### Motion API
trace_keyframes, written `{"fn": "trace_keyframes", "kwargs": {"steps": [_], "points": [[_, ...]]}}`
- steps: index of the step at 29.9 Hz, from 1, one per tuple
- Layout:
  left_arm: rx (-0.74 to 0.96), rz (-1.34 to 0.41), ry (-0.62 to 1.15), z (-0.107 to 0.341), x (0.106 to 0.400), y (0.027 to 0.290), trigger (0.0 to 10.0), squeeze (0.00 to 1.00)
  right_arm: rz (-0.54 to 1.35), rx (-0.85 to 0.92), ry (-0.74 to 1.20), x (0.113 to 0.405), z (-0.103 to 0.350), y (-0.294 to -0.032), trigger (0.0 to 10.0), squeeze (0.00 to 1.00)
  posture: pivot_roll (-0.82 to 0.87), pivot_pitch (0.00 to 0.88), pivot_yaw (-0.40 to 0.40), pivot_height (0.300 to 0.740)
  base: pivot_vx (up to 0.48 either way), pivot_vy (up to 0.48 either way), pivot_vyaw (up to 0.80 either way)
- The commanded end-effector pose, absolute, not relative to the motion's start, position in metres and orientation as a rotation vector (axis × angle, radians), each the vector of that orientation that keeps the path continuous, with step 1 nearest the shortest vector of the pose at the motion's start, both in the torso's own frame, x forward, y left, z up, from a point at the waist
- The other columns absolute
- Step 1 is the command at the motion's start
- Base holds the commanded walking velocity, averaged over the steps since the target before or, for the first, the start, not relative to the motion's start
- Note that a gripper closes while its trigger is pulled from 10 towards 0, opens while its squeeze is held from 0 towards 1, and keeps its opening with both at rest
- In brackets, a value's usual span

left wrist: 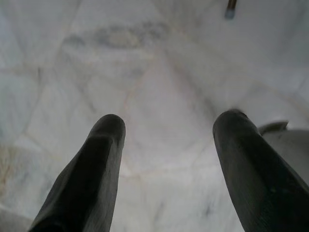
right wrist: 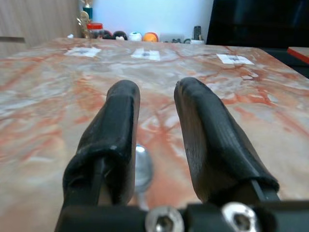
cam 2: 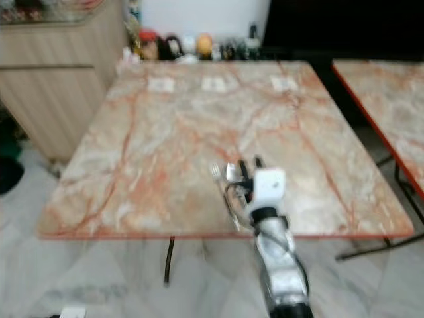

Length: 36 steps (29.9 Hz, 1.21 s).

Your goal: Setting the table

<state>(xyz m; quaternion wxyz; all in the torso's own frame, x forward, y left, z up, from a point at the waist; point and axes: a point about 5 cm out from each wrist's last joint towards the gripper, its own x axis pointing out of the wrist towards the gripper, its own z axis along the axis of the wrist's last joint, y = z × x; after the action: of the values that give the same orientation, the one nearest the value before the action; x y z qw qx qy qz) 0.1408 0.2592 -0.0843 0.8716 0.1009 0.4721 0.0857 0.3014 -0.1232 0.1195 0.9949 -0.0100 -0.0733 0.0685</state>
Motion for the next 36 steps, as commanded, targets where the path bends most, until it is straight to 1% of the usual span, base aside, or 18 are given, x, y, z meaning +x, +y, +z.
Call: {"fn": "trace_keyframes", "kwargs": {"steps": [1,3,7,10,12,13,14,16,19,22,26,29,30,31,33,34,35,36], "points": [[0.203,0.169,0.995,-0.086,0.141,0.254,10.0,0.00,0.118,-0.023,-0.135,0.301,0.118,-0.133,10.0,0.00,-0.07,0.036,0.004,0.740,0.259,0.000,0.00],[0.200,0.169,0.993,-0.086,0.141,0.253,10.0,0.00,0.154,-0.028,-0.120,0.299,0.116,-0.128,10.0,0.00,-0.07,0.038,0.003,0.740,0.000,0.000,0.00],[0.200,0.166,0.994,-0.087,0.141,0.252,10.0,0.00,0.164,-0.017,-0.103,0.297,0.114,-0.126,10.0,0.00,-0.07,0.040,0.001,0.740,0.000,0.000,0.00],[0.200,0.164,0.996,-0.087,0.141,0.251,10.0,0.00,0.170,0.034,-0.053,0.292,0.109,-0.122,10.0,0.00,-0.08,0.042,-0.001,0.740,0.000,0.000,0.00],[0.200,0.164,0.998,-0.087,0.140,0.251,10.0,0.00,0.164,0.030,-0.014,0.291,0.106,-0.121,10.0,0.00,-0.08,0.042,-0.001,0.740,0.000,0.000,0.00],[0.201,0.164,1.000,-0.088,0.140,0.250,10.0,0.00,0.144,0.000,0.040,0.288,0.099,-0.123,10.0,0.00,-0.08,0.042,-0.003,0.740,0.000,0.000,0.00],[0.201,0.164,1.000,-0.088,0.140,0.250,10.0,0.00,0.144,0.000,0.040,0.288,0.099,-0.123,10.0,0.00,-0.08,0.042,-0.003,0.740,0.000,0.000,0.00],[0.202,0.164,1.001,-0.088,0.139,0.250,10.0,0.00,0.126,0.075,0.079,0.285,0.095,-0.122,10.0,0.00,-0.08,0.043,-0.003,0.740,0.000,0.000,0.00],[0.202,0.164,1.002,-0.088,0.138,0.251,10.0,0.00,0.128,0.120,0.122,0.284,0.093,-0.121,10.0,0.00,-0.08,0.046,-0.003,0.740,0.000,0.000,0.00],[0.202,0.165,1.000,-0.088,0.139,0.251,10.0,0.00,0.147,0.138,0.136,0.284,0.095,-0.118,10.0,0.00,-0.08,0.046,-0.005,0.740,0.000,0.000,0.00],[0.202,0.166,0.997,-0.087,0.140,0.251,10.0,0.00,0.181,0.155,0.204,0.284,0.093,-0.114,10.0,0.00,-0.08,0.046,-0.004,0.740,0.000,0.000,0.00],[0.203,0.166,0.995,-0.087,0.142,0.250,10.0,0.00,0.207,0.148,0.201,0.284,0.095,-0.111,10.0,0.00,-0.08,0.046,-0.005,0.740,0.000,0.000,0.00],[0.201,0.167,0.994,-0.087,0.142,0.250,10.0,0.00,0.231,0.170,0.203,0.284,0.096,-0.107,10.0,0.15,-0.08,0.046,-0.005,0.740,0.000,0.000,0.00],[0.201,0.166,0.994,-0.087,0.142,0.250,10.0,0.00,0.238,0.164,0.210,0.284,0.097,-0.106,10.0,1.00,-0.08,0.046,-0.005,0.740,0.000,0.000,0.00],[0.201,0.167,0.994,-0.087,0.142,0.250,10.0,0.00,0.223,0.120,0.262,0.284,0.093,-0.107,10.0,1.00,-0.08,0.045,-0.005,0.740,0.000,0.000,0.00],[0.201,0.167,0.994,-0.087,0.142,0.250,10.0,0.00,0.220,0.118,0.271,0.284,0.092,-0.107,10.0,0.94,-0.08,0.045,-0.005,0.740,0.000,0.000,0.00],[0.201,0.167,0.994,-0.087,0.142,0.250,10.0,0.00,0.220,0.118,0.271,0.284,0.092,-0.107,10.0,0.94,-0.08,0.045,-0.005,0.740,0.000,0.000,0.00],[0.201,0.165,0.994,-0.087,0.142,0.250,10.0,0.00,0.221,0.127,0.276,0.284,0.092,-0.107,10.0,0.15,-0.08,0.044,-0.004,0.740,0.000,0.000,0.00]]}}
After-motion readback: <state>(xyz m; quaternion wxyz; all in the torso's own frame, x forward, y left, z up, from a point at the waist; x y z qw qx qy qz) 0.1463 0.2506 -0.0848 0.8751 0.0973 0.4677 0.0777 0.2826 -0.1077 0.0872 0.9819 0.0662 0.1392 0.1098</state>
